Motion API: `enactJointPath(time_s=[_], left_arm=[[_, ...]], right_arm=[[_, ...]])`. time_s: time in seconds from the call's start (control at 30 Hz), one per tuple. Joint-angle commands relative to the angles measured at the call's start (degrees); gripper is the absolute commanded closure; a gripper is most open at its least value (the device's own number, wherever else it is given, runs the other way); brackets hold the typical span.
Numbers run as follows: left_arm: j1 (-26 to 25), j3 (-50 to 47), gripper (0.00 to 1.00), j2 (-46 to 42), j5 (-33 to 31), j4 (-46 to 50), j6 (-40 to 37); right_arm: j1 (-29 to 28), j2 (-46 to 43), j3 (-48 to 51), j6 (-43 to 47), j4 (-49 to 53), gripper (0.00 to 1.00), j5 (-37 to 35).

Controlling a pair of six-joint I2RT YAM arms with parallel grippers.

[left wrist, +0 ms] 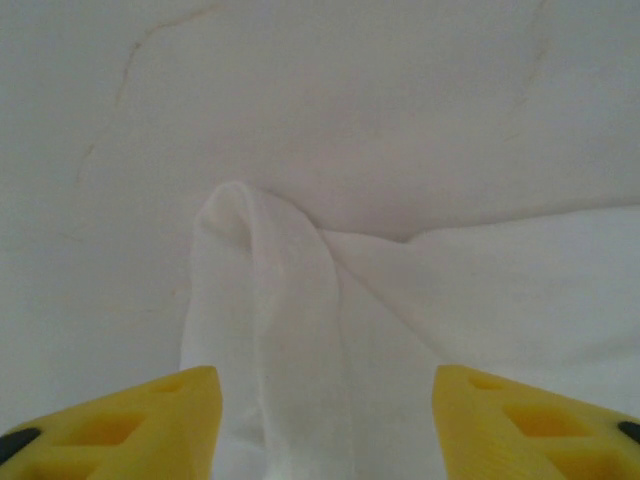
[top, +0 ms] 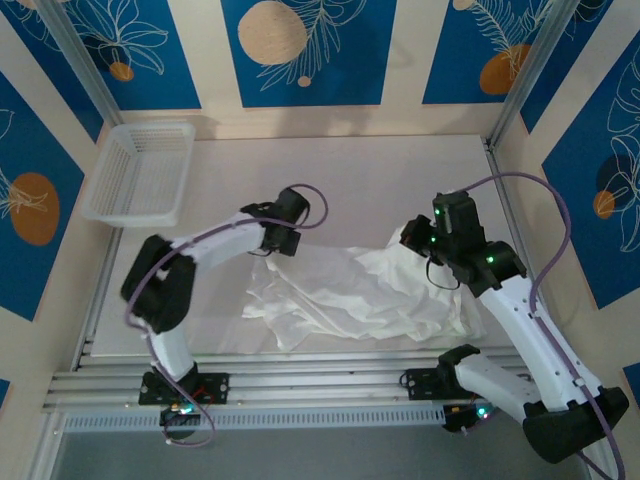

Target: Fold the inside-out t-shirt

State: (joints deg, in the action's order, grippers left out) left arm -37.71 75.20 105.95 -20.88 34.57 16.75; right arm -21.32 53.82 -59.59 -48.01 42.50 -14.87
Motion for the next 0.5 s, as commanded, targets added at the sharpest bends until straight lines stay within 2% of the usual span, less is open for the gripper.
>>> enactJointPath(time_s=[0.0,0.1,0.2,0.33,0.47], left_arm=[[-0.07,4.67,0.41,5.22,-12.75,4.16,-6.22],[-0.07,6.06,0.45,8.13,-15.61,2.97,-9.38],[-0.08,6.46,0.60,9.36,-18.01,2.58,-11.23],[0.31,5.94,0.86,9.22,-21.16,1.83,-12.70],[2.29,4.67,0.95,6.34,-21.40,1.64,-12.26]], right_arm=[[-0.30,-0.46,-1.84,0.13,0.52,1.00,-2.25],[-0.22,-0.81,-1.67,0.42,0.81,1.00,-2.56],[-0.12,-1.15,-1.56,0.44,1.18,1.00,-2.93],[0.46,-1.74,-1.18,0.01,1.98,1.00,-3.73],[2.38,-2.17,-2.58,0.16,5.37,1.00,-5.98]])
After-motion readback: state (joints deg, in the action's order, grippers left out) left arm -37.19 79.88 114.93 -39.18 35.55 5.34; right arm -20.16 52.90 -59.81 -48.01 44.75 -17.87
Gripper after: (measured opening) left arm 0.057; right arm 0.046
